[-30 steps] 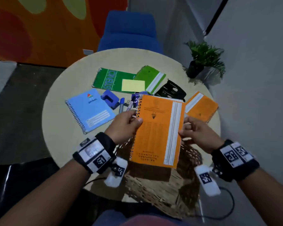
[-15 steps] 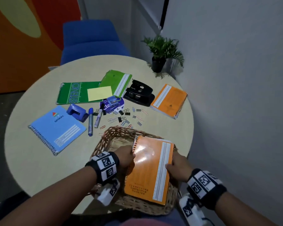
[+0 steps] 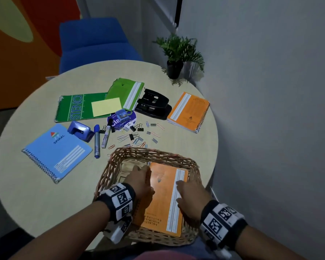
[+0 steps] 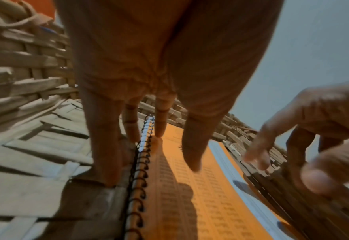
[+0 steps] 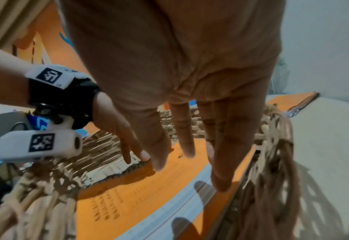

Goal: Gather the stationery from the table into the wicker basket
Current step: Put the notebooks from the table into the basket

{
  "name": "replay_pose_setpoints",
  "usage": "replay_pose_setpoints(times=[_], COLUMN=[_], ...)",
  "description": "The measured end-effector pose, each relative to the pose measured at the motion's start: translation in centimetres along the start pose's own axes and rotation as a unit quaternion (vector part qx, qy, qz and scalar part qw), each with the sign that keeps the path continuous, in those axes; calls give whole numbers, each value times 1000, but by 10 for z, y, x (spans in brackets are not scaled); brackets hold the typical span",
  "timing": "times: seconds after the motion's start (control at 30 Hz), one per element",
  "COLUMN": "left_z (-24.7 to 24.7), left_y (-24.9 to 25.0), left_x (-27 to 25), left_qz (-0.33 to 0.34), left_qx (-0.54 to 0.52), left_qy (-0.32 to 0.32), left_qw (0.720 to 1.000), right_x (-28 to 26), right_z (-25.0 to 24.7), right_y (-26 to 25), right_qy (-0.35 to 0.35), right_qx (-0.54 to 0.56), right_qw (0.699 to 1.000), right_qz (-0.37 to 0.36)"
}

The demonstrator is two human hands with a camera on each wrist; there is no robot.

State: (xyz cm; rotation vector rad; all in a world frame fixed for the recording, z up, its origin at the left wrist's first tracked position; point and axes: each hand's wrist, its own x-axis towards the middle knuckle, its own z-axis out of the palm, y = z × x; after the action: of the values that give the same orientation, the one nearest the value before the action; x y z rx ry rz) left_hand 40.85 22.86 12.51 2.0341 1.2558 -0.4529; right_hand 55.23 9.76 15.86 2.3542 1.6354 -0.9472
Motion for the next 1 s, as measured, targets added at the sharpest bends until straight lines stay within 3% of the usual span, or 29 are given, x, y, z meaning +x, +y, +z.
replay_pose_setpoints(times=[0.1, 0.23, 0.43, 0.63, 0.8, 0.87, 0.93, 1.0], left_z=[3, 12, 19, 18, -13, -37, -63, -88], left_y=[-1, 3, 7, 11, 13, 22, 42, 75], left_x=[-6, -13, -12, -15, -21, -21, -11, 11], left_qz=[-18, -29, -42, -56, -26, 20, 85, 124], left_qx=[35, 72, 20, 27, 6, -11, -70, -146], left_qy=[-72, -104, -69, -47, -69, -46, -10, 25], left_qw=[997, 992, 997, 997, 997, 999, 994, 981], right_x=[-6, 1, 8, 8, 29, 54, 92, 137], right_z=[2, 11, 6, -8, -94, -132, -156, -164], right_y=[-8, -13, -27, -26, 7, 35, 68, 97], right_qy=[-71, -152, -141, -162, -59, 35, 125, 163], right_qx=[-71, -96, -73, -120, 139, 262, 349, 380], right_qw=[994, 983, 987, 978, 987, 964, 928, 901], right_qz=[-43, -36, 3, -45, -51, -28, 46, 129])
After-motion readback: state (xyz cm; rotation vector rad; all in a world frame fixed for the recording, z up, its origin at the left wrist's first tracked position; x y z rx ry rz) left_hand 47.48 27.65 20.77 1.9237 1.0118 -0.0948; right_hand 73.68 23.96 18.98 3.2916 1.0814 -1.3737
